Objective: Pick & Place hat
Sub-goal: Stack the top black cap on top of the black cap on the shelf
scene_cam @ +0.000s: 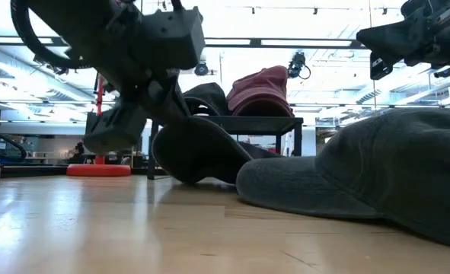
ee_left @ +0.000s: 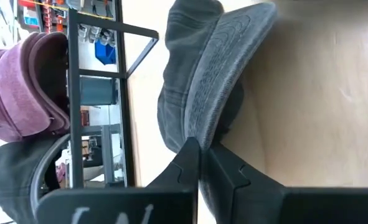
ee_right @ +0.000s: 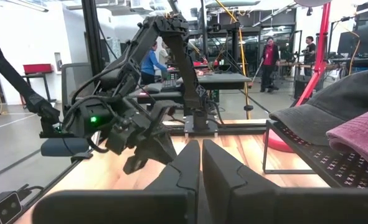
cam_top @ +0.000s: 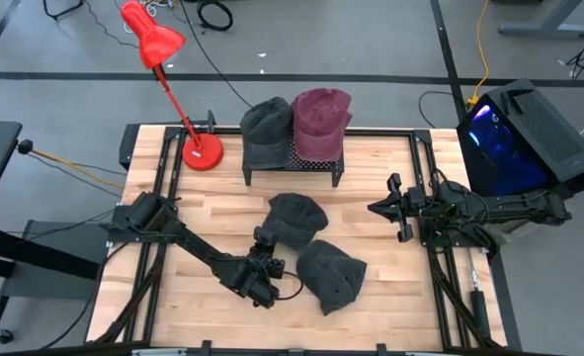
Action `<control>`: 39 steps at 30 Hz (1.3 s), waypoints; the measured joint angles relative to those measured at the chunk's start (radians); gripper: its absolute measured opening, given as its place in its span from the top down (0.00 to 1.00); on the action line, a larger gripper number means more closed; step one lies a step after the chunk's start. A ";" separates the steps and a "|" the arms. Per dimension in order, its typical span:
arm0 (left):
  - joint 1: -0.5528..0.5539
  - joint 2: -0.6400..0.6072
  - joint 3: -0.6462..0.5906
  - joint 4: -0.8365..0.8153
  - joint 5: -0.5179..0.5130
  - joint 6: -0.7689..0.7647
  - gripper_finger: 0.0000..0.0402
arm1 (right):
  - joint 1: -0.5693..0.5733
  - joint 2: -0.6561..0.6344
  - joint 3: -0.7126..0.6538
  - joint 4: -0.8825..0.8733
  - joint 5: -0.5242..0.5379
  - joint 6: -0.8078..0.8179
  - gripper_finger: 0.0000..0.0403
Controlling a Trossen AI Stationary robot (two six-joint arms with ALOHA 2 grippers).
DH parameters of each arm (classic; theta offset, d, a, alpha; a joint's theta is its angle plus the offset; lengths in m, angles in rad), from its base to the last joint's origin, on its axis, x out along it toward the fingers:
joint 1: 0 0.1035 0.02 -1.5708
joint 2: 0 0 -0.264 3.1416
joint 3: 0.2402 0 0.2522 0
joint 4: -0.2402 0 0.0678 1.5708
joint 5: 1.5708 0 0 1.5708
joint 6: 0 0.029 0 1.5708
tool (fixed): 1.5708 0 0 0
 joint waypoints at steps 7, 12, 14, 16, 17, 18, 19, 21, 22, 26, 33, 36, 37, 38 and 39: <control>-0.004 -0.045 -0.001 -0.028 -0.043 0.000 0.97 | 0.000 0.000 0.000 0.000 0.000 0.000 0.94; -0.005 -0.077 -0.001 -0.036 -0.106 0.041 0.97 | 0.000 0.000 0.000 0.000 0.000 0.000 0.94; -0.004 -0.092 -0.001 -0.038 -0.134 0.049 0.97 | 0.000 0.000 0.000 0.000 0.000 0.000 0.94; -0.004 -0.109 -0.001 -0.047 -0.160 0.050 0.97 | 0.000 0.000 0.000 0.000 0.000 0.000 0.94; -0.004 -0.120 -0.001 -0.047 -0.169 0.051 0.97 | 0.000 0.000 0.000 0.000 0.000 0.000 0.94; -0.004 -0.130 -0.001 -0.047 -0.180 0.052 0.97 | 0.000 0.000 0.000 0.000 0.000 0.000 0.94; -0.005 -0.142 -0.001 -0.047 -0.190 0.052 0.97 | 0.000 0.000 0.000 0.001 0.000 0.000 0.94; -0.009 -0.166 -0.001 -0.051 -0.204 0.053 0.97 | 0.000 0.000 0.000 0.000 0.000 0.000 0.94; -0.010 -0.179 -0.001 -0.050 -0.215 0.053 0.97 | 0.000 0.000 0.000 0.000 0.000 0.000 0.94; -0.022 -0.235 -0.001 -0.042 -0.256 0.078 0.97 | 0.000 0.000 0.000 0.000 0.000 0.000 0.94; -0.038 -0.340 0.000 0.025 -0.361 0.246 0.97 | 0.000 0.000 0.000 0.000 0.000 0.000 0.94; -0.039 -0.385 0.000 0.060 -0.422 0.336 0.97 | 0.000 0.000 0.000 0.000 0.000 0.000 0.94; -0.039 -0.398 0.000 0.067 -0.438 0.363 0.97 | 0.000 0.000 0.000 0.001 0.000 0.000 0.94; -0.039 -0.410 0.000 0.081 -0.454 0.392 0.97 | 0.000 0.000 0.000 0.000 0.000 0.000 0.94; -0.039 -0.423 0.000 0.091 -0.465 0.420 0.97 | 0.000 0.000 0.000 0.000 0.000 0.000 0.94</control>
